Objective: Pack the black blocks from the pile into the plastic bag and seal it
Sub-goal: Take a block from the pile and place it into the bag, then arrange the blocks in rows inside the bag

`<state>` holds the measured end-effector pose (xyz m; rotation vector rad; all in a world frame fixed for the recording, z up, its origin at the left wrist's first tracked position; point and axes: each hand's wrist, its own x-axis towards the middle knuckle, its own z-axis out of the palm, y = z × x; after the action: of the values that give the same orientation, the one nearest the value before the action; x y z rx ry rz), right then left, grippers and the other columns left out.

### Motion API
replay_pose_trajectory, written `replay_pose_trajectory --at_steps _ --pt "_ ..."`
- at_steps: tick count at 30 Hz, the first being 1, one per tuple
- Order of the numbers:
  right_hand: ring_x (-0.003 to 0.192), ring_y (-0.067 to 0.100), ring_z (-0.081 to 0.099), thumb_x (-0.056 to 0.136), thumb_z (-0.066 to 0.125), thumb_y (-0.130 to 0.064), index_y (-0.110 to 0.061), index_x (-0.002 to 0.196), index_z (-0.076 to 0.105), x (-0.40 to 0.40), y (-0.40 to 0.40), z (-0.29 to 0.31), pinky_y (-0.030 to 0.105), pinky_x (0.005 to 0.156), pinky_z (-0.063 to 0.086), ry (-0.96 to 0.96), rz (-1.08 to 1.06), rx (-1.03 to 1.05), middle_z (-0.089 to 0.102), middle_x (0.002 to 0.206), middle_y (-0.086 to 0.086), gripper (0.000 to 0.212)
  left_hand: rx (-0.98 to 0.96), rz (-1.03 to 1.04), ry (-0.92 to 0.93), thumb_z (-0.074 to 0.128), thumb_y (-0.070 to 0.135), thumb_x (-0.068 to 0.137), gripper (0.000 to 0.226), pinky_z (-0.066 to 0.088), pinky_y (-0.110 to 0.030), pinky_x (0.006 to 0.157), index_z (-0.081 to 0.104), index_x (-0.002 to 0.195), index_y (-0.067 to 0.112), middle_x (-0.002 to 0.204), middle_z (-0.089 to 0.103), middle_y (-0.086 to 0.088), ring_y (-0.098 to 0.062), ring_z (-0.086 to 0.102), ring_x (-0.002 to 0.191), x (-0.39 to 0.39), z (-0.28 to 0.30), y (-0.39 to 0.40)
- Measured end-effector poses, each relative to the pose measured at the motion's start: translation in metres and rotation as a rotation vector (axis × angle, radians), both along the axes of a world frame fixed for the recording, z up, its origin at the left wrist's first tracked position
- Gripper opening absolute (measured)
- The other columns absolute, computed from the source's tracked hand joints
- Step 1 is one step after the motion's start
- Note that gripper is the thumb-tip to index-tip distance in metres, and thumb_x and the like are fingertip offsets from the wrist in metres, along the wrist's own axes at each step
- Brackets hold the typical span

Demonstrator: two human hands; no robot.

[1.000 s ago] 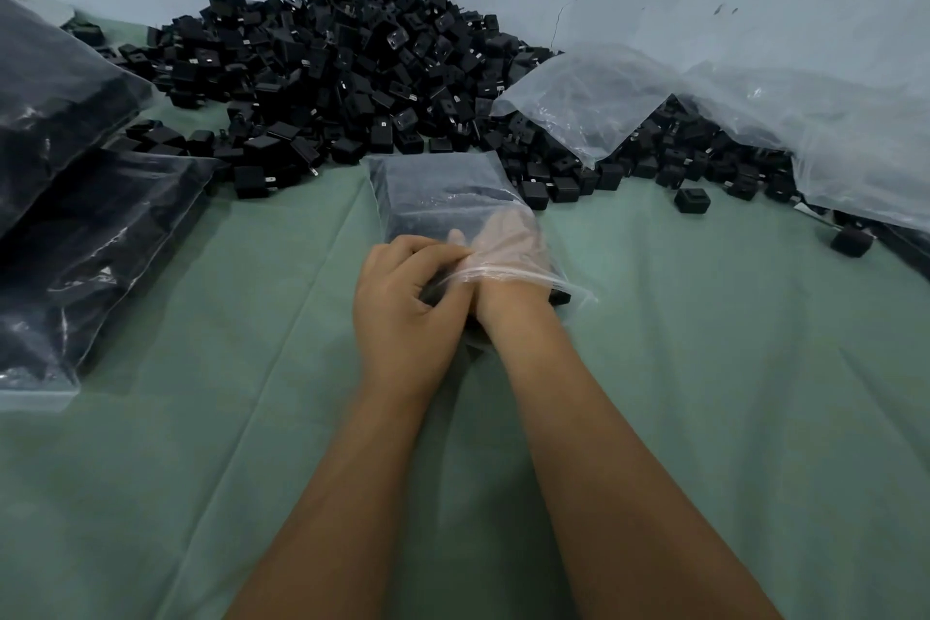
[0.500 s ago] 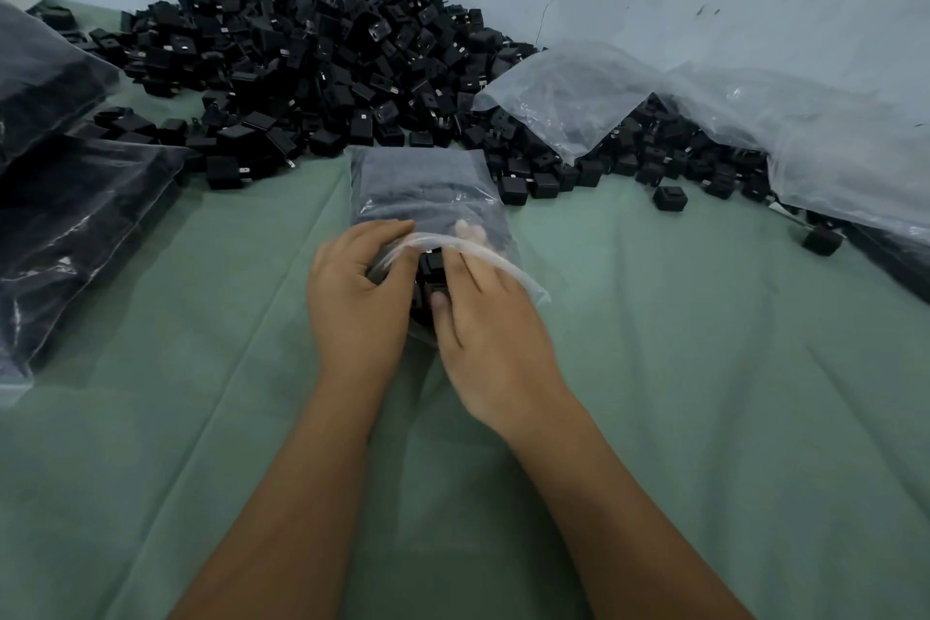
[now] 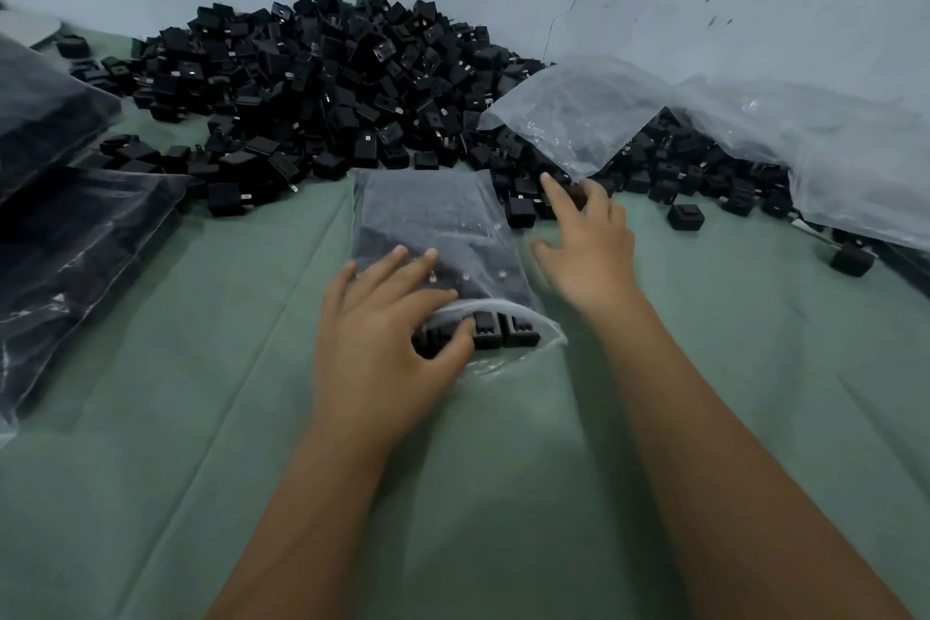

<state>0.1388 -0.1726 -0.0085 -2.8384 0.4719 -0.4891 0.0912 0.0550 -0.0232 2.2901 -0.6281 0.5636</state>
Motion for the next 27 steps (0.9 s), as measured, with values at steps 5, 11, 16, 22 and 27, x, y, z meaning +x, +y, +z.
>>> replay_pose_trajectory --at_steps 5,11,16,22,27 --pt "0.147 0.027 -0.012 0.090 0.045 -0.063 -0.061 0.143 0.009 0.057 -0.021 -0.021 0.064 0.111 0.011 0.211 0.050 0.078 -0.007 0.162 -0.005 0.064 0.090 -0.011 0.050 0.064 0.060 0.073 0.051 0.019 -0.055 0.118 0.068 0.118 0.038 0.143 0.051 0.014 -0.008 0.037 0.140 0.005 -0.007 0.000" --pt "0.144 0.028 0.007 0.091 0.045 -0.055 -0.050 0.138 0.037 0.059 -0.023 -0.030 0.053 0.110 0.018 0.079 0.033 0.073 0.018 0.159 -0.005 0.048 0.115 0.008 0.173 0.061 0.067 0.079 0.063 0.017 -0.057 0.117 0.049 0.137 0.047 0.149 0.041 0.021 -0.004 0.029 0.143 0.010 -0.008 -0.004" --pt "0.126 0.020 0.029 0.090 0.059 -0.038 -0.030 0.134 0.054 0.018 -0.018 -0.033 0.030 0.103 0.030 -0.097 0.152 0.144 0.046 0.139 -0.007 0.045 0.006 0.019 0.198 0.049 0.060 0.081 0.056 0.018 -0.050 0.119 0.056 0.133 0.042 0.144 0.049 0.019 -0.003 0.035 0.140 0.007 -0.004 -0.005" --pt "0.110 0.013 0.034 0.079 0.072 -0.023 -0.037 0.116 0.064 -0.044 -0.001 -0.035 0.005 0.083 0.025 -0.238 0.165 0.401 0.049 0.103 -0.026 0.040 -0.155 -0.012 0.233 0.054 0.045 0.081 0.047 0.036 -0.051 0.109 0.065 0.125 0.030 0.133 0.061 0.010 -0.011 0.049 0.130 0.002 0.000 -0.001" --pt "0.108 0.007 0.051 0.080 0.074 -0.017 -0.023 0.127 0.053 -0.072 0.009 -0.033 0.020 0.091 0.038 -0.252 0.081 0.534 0.053 0.123 -0.010 0.053 -0.315 -0.009 0.234 0.058 0.037 0.079 0.042 0.043 -0.049 0.103 0.067 0.119 0.029 0.112 0.063 0.017 -0.014 0.057 0.115 -0.005 0.002 0.004"
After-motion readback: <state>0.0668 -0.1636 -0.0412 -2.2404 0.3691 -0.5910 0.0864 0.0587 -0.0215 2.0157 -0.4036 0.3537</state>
